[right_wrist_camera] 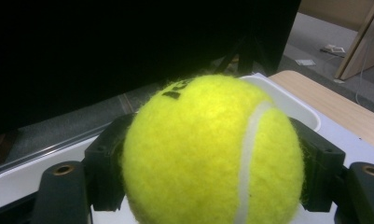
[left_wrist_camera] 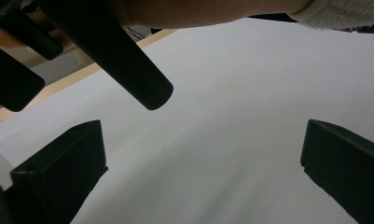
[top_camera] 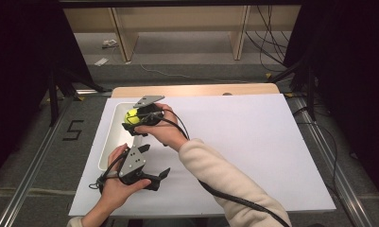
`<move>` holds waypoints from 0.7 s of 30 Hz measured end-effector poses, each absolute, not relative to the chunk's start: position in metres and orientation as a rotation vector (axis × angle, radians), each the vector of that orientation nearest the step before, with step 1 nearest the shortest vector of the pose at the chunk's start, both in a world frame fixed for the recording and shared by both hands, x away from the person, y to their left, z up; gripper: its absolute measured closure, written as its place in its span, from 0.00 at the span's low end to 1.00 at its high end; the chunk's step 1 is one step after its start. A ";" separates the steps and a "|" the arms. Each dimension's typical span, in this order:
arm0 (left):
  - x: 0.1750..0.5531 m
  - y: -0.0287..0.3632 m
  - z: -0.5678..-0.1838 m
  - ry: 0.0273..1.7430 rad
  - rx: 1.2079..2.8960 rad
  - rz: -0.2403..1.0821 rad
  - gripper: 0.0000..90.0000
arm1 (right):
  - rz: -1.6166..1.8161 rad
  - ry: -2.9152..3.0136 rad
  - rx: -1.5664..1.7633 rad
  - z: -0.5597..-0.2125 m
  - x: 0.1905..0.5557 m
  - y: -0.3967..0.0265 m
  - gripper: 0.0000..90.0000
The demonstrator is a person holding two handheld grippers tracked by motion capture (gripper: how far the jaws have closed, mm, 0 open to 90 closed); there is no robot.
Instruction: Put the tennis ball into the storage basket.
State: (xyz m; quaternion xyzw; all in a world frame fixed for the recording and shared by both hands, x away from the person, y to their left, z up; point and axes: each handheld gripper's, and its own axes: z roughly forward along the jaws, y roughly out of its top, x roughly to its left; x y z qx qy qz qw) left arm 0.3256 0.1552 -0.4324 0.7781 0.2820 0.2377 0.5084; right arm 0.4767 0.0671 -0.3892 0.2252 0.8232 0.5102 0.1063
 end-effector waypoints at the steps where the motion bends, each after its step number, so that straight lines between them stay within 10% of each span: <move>1: 0.326 0.155 -0.432 0.680 1.875 0.573 0.00 | 1.505 2.422 0.668 -0.389 0.477 0.068 0.30; 21: 0.326 0.155 -0.432 0.671 1.879 0.573 0.00 | 1.500 2.438 0.648 -0.391 0.479 0.080 0.30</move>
